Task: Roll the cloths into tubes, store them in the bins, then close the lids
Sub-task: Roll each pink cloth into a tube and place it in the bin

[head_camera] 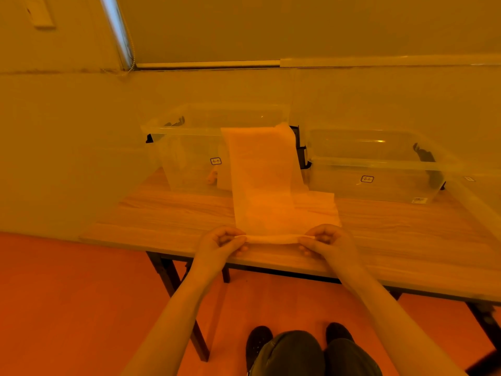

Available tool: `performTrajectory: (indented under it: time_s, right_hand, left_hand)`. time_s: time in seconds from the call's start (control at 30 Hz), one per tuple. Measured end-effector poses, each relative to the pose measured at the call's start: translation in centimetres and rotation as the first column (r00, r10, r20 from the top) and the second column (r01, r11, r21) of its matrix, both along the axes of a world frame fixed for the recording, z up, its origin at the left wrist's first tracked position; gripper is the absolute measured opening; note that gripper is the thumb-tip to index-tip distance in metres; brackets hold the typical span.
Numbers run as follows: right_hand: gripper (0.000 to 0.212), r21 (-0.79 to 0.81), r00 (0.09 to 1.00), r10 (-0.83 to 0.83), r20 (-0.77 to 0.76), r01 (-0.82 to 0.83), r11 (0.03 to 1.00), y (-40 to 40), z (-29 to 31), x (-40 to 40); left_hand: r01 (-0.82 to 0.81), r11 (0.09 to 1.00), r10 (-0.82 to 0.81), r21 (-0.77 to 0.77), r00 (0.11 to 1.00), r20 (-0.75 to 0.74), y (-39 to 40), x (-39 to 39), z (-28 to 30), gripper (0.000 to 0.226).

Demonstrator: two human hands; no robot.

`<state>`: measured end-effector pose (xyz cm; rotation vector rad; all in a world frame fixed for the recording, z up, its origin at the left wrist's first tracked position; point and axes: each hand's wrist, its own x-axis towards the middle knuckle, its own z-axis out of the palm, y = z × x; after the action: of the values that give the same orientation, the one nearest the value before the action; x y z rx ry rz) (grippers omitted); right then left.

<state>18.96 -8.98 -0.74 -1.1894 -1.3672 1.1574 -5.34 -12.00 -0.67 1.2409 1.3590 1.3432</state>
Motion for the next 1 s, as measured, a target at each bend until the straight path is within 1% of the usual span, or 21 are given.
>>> performTrajectory:
  time_s: [0.07, 0.2, 0.23, 0.3, 0.4, 0.5, 0.6, 0.7, 0.77, 0.9, 1.0]
  right_hand:
    - [0.016, 0.029, 0.995, -0.042, 0.09, 0.039, 0.999, 0.14, -0.14, 0.0]
    - [0.011, 0.092, 0.985, -0.104, 0.14, 0.092, 0.991, 0.37, 0.07, 0.2]
    - [0.01, 0.088, 0.986, -0.096, 0.137, 0.085, 0.993, 0.42, 0.09, 0.31]
    - [0.01, 0.057, 0.995, -0.058, 0.082, 0.054, 0.997, 0.37, 0.07, 0.47]
    - [0.02, 0.009, 0.999, -0.023, -0.041, 0.024, 1.0, 0.07, 0.13, 0.42]
    - [0.025, 0.0, 0.996, -0.027, -0.081, 0.027, 1.0, -0.06, 0.23, 0.29]
    - [0.017, 0.003, 0.993, -0.011, -0.114, 0.011, 1.0, 0.04, 0.17, 0.16]
    - [0.01, 0.028, 0.997, 0.002, -0.083, 0.001, 1.0, 0.02, 0.06, 0.03]
    - [0.01, 0.024, 0.999, -0.005, -0.053, 0.007, 1.0, -0.01, 0.07, 0.08]
    - [0.018, -0.006, 1.0, -0.001, -0.028, 0.001, 1.0, 0.05, 0.23, 0.24]
    - [0.02, 0.009, 1.0, -0.008, 0.013, 0.008, 1.0, 0.03, 0.28, 0.19]
  left_hand:
    - [-0.015, 1.0, 0.015, -0.003, 0.999, -0.036, 0.07, -0.07, -0.07, 0.006]
    - [-0.08, 0.997, 0.079, -0.001, 0.985, -0.151, 0.11, -0.16, -0.12, 0.002]
    - [-0.077, 0.997, 0.077, 0.004, 0.985, -0.155, 0.1, -0.15, -0.04, 0.001]
    - [-0.055, 0.998, 0.055, 0.006, 0.99, -0.129, 0.01, -0.07, 0.21, 0.001]
    - [-0.028, 1.0, 0.027, -0.005, 0.997, -0.079, -0.08, 0.02, 0.4, 0.004]
    - [-0.028, 1.0, 0.028, -0.002, 0.997, -0.076, -0.25, 0.17, 0.62, 0.002]
    - [-0.005, 1.0, 0.008, 0.026, 0.996, -0.092, -0.31, 0.07, 0.75, 0.006]
    - [0.039, 0.997, -0.031, 0.06, 0.991, -0.131, -0.33, 0.06, 0.63, 0.012]
    - [0.041, 0.998, -0.033, 0.053, 0.988, -0.149, -0.34, 0.08, 0.61, 0.013]
    - [0.031, 0.999, -0.029, 0.021, 0.993, -0.117, -0.34, -0.18, 0.46, 0.013]
    - [0.026, 1.0, -0.026, 0.008, 0.995, -0.1, -0.28, -0.27, 0.42, 0.015]
